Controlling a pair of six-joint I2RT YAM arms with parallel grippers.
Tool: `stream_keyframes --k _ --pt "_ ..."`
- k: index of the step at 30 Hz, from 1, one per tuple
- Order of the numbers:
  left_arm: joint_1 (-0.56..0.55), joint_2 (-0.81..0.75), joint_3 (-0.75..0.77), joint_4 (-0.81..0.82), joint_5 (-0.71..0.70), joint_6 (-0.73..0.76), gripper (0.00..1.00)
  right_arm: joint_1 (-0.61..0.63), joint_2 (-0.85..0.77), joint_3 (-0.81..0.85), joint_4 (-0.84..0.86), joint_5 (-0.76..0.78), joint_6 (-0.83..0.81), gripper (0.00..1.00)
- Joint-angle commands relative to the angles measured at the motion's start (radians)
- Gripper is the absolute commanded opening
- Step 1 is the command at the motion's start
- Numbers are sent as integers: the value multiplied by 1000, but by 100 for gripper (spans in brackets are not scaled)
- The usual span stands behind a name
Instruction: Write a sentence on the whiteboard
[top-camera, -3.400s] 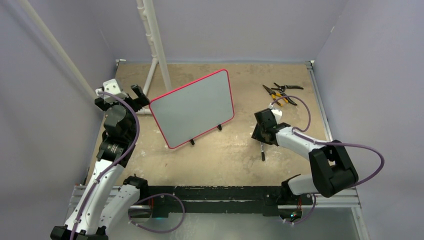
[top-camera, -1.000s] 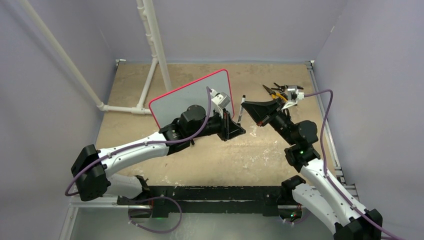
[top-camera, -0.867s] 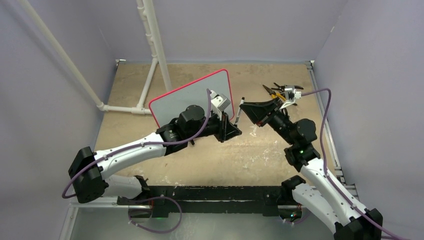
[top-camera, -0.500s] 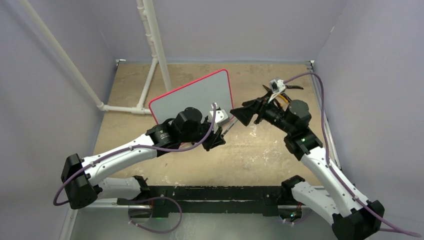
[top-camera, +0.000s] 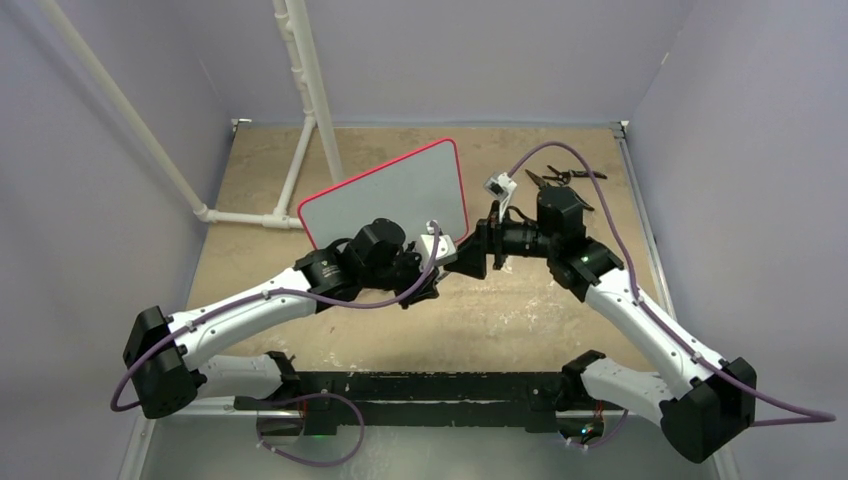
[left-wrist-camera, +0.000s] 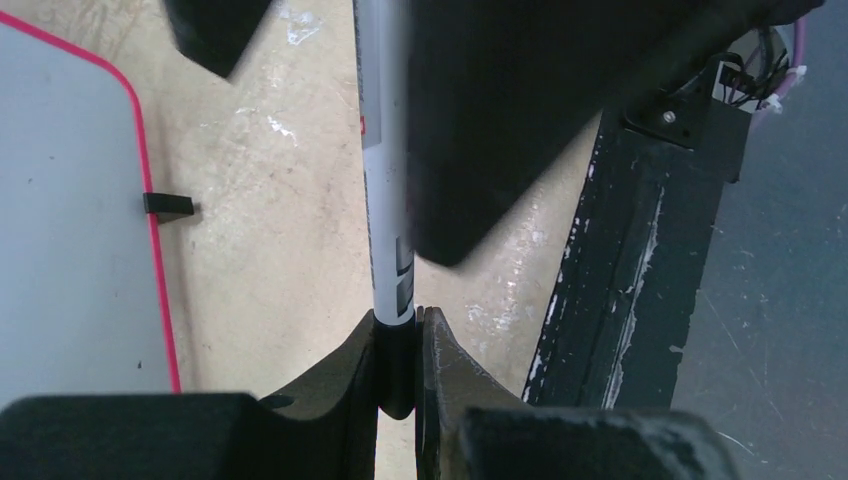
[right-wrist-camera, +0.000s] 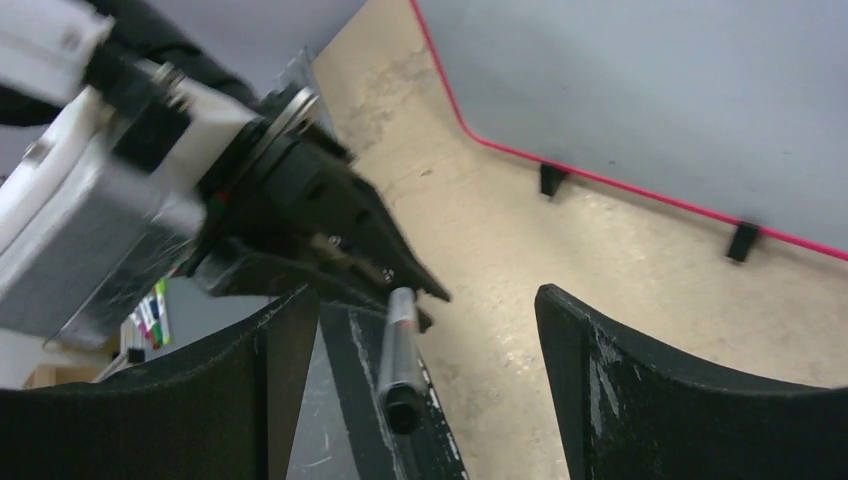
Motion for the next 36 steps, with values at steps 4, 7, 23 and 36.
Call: stream_keyframes --k 4,7,23,36 --pt "51 -13 -18 78 70 -35 0 99 1 -63 149 -14 63 77" --pt "50 -20 -19 69 104 -24 0 100 9 -64 150 9 58 74" --pt "51 -6 -23 42 104 14 0 99 9 -46 134 3 28 36" --pt "51 -14 -33 52 80 16 0 98 -38 -37 169 42 26 0"
